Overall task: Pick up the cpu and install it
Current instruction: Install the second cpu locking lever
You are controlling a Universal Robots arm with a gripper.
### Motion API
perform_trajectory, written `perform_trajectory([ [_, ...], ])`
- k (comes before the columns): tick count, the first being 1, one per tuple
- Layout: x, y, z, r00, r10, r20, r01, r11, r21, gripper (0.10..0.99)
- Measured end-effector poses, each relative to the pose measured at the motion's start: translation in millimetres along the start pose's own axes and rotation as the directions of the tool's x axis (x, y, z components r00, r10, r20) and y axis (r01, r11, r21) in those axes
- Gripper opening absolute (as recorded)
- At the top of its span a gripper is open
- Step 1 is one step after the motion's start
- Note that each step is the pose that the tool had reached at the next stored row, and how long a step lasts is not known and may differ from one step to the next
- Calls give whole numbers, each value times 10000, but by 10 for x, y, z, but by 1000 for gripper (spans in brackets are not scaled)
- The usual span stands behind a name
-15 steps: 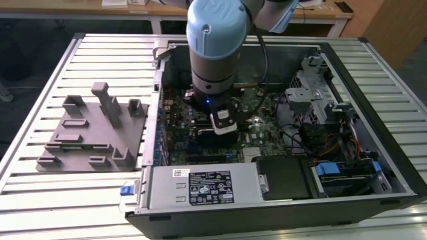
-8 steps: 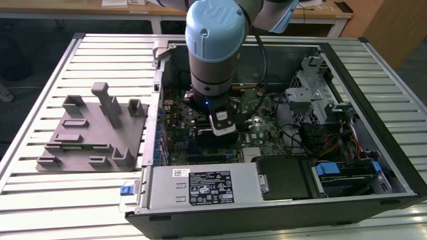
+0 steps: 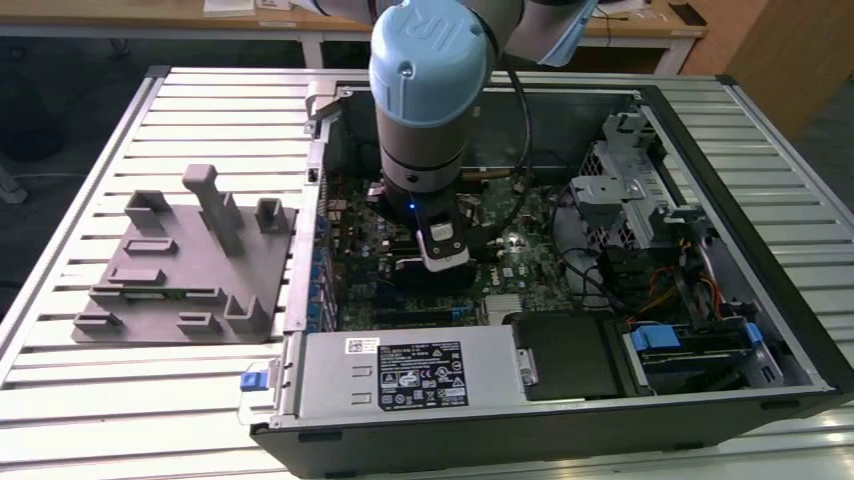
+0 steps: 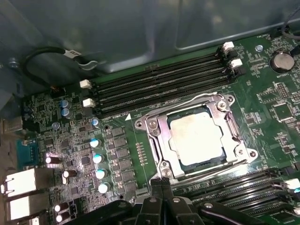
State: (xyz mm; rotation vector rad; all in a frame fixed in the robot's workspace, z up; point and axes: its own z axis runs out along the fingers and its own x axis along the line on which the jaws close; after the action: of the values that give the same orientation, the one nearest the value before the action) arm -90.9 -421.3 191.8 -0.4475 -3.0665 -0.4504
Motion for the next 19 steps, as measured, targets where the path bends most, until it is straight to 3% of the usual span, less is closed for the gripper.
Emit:
perform_trajectory([
  [13,30,1,42,10000,0,-4,0,10000,-24,106],
  [19,40,57,-151,10000,1,-5,-1,10000,-21,106],
])
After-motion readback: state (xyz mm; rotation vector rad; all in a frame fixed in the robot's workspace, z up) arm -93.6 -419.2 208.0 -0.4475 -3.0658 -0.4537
